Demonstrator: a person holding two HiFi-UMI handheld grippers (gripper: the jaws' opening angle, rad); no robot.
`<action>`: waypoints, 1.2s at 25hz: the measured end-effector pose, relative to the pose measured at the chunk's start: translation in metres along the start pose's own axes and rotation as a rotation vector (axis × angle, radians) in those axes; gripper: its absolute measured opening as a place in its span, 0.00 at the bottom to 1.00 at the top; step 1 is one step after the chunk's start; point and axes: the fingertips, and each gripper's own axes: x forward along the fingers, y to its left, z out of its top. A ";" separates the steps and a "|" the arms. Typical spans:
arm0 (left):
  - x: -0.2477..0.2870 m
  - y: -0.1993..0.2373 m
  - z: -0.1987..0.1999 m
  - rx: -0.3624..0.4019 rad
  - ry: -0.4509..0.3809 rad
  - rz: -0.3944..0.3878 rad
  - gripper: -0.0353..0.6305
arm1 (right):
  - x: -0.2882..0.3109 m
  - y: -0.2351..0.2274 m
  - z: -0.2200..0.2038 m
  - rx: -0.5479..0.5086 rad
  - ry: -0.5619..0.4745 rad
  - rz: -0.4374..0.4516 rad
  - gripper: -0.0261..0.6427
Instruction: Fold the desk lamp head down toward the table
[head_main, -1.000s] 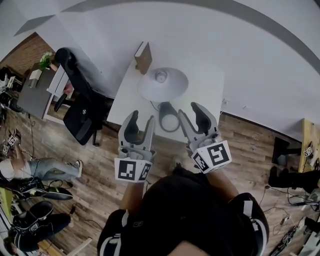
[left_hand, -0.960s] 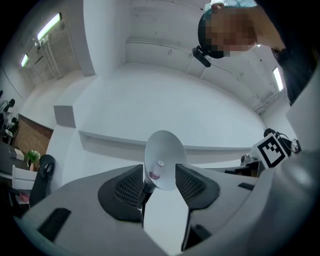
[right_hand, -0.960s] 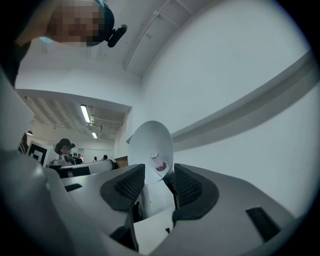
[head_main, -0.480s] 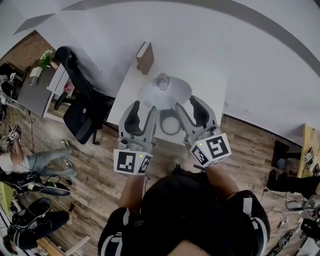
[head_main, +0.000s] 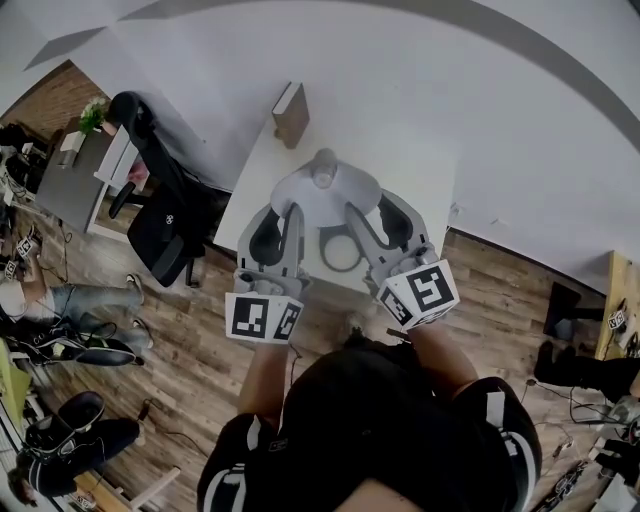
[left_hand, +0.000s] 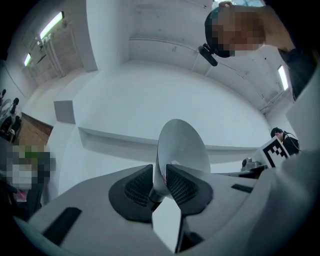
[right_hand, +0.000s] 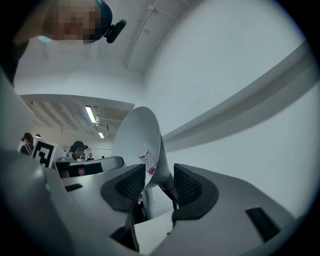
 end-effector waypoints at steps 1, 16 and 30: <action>0.001 -0.001 0.000 0.003 0.000 -0.002 0.18 | 0.000 0.000 0.001 -0.002 -0.001 0.006 0.30; 0.002 -0.002 -0.002 0.018 -0.005 0.040 0.15 | 0.001 0.007 0.001 -0.073 0.017 0.076 0.22; -0.005 -0.001 -0.002 0.009 0.002 0.014 0.15 | 0.001 0.011 0.004 -0.083 0.008 0.046 0.23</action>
